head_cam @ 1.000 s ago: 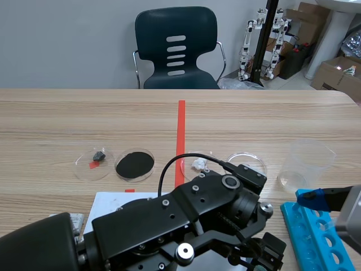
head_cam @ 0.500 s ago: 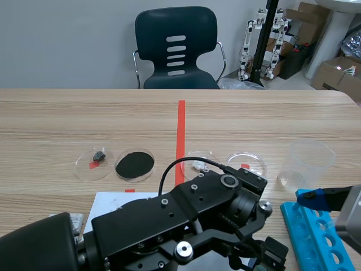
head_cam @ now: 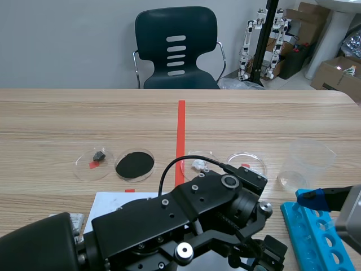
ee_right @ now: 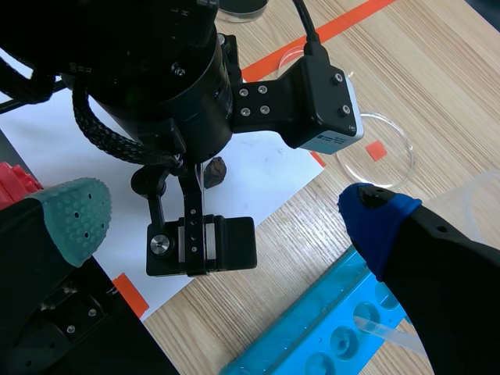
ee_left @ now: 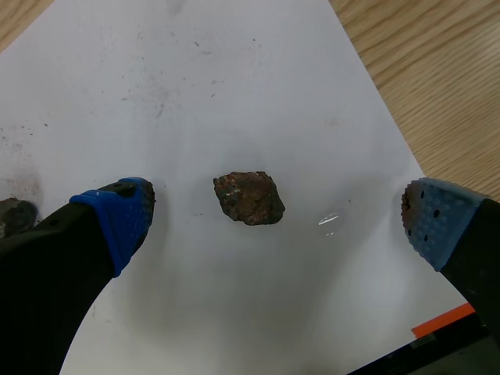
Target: Pick up the right mineral with the left hand
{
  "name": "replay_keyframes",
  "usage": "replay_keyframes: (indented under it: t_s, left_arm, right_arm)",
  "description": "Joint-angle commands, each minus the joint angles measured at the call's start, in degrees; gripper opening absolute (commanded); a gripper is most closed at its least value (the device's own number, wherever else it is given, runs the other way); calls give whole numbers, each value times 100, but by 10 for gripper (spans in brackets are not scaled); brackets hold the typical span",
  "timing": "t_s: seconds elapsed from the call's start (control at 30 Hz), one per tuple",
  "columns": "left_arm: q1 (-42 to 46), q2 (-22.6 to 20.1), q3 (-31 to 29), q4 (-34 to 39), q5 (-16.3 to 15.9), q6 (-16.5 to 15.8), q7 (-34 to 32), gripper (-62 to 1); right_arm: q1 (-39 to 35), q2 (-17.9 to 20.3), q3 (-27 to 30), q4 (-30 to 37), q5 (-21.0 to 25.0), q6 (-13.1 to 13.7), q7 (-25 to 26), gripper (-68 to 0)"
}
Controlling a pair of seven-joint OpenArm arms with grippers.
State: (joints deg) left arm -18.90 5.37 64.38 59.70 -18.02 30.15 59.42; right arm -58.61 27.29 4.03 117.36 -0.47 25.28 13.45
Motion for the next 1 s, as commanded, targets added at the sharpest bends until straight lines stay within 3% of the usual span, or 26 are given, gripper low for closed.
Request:
replay_keyframes:
  t_s: [0.0,0.57,0.67,0.8,0.97]
  left_arm:
    - [-33,48,-11,87,-11,13,0,14]
    - [-33,48,-11,87,-15,13,24,14]
    - [-33,52,-11,87,-17,13,20,-80]
    - [-33,61,-11,87,-20,13,22,-91]
    - [-33,63,-11,87,-20,13,20,-239]
  right_arm:
    - [37,0,13,114,68,-22,81,-67]
    - [37,0,13,114,68,-22,81,-67]
    - [37,0,13,114,68,-22,81,-67]
    - [37,0,13,114,68,-22,81,-67]
    - [37,0,13,114,68,-22,81,-67]
